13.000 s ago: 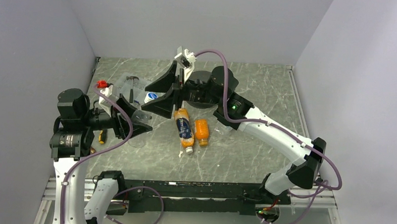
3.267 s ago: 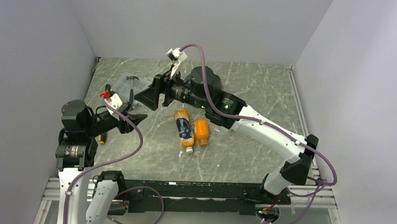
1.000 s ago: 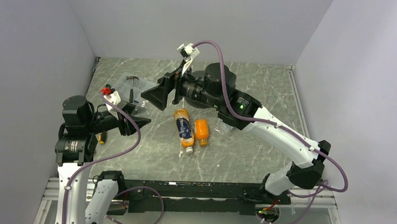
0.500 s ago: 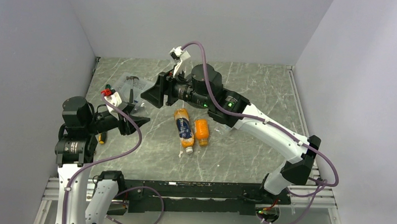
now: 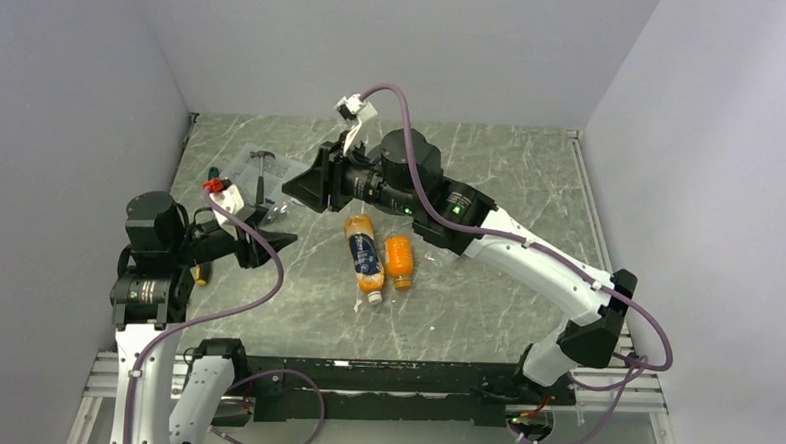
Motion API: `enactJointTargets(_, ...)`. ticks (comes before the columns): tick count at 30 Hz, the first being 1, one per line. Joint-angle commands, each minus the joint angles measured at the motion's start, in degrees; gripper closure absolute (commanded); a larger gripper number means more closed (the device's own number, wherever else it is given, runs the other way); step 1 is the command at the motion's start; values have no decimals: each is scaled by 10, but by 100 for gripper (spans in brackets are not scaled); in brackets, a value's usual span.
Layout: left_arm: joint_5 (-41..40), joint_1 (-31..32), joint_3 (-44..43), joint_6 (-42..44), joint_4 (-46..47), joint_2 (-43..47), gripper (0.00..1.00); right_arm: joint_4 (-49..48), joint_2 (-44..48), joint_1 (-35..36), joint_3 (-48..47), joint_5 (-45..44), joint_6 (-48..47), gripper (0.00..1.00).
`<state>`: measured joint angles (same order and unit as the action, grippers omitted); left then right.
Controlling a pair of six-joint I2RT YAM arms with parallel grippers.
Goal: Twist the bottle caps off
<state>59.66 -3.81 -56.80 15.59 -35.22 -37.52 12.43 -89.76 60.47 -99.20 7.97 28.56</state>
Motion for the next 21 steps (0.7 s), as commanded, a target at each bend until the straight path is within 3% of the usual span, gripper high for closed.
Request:
enactJointTargets(1,20,-1,-4,15,-10,-2,80,-36,46,-26,-2,9,-30,87)
enactJointTargets(15,119,-1,-35,43,-90,-37,81,-197,116,-140,85,216,-40,88)
enactJointTargets(18,114,0,-39,40,-87,-37,81,-143,125,-158,91,152,-56,89)
enactJointTargets(21,107,0,-36,37,-75,-26,81,-62,144,-202,132,35,-55,87)
